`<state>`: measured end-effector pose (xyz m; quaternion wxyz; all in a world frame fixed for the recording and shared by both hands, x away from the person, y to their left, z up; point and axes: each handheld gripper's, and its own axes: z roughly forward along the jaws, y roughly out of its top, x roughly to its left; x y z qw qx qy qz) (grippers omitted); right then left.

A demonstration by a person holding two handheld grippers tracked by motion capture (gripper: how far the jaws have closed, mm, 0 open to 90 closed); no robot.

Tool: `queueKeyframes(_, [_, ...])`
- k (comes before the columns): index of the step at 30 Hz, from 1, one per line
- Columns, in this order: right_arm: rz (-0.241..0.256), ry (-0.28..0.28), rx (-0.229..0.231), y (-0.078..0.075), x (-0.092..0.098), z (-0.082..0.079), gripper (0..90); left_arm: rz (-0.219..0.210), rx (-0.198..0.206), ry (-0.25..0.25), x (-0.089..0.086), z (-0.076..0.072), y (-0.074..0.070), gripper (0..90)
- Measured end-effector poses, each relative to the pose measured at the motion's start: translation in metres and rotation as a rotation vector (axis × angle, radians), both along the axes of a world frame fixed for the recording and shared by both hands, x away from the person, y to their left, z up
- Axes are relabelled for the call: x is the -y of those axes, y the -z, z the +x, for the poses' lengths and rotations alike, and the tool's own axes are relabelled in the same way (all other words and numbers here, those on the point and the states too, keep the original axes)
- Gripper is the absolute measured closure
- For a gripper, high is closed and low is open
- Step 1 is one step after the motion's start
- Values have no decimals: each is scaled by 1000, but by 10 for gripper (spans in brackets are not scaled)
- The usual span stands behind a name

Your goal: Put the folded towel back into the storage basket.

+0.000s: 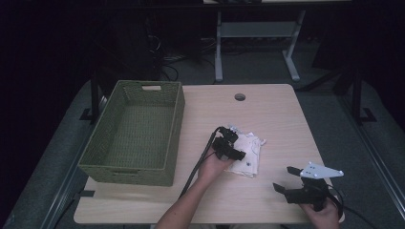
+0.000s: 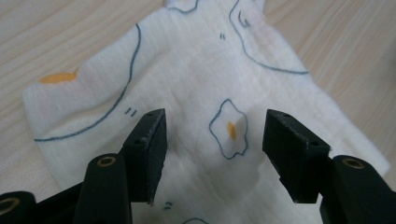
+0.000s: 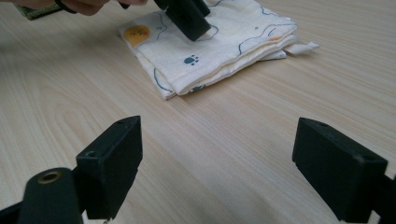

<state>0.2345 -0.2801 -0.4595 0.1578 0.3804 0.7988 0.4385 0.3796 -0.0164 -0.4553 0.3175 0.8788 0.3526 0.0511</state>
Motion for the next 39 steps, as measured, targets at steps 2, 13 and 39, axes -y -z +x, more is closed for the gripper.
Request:
queueKeyframes(2, [2, 1, 3, 0, 0, 0, 157, 57, 49, 14, 5, -5, 1, 431])
queueKeyframes(13, [-4, -2, 14, -1, -2, -2, 163, 99, 102, 10, 7, -11, 1, 559])
queueKeyframes(39, [10, 21, 15, 1, 1, -2, 164, -74, -64, -19, -19, 6, -5, 828])
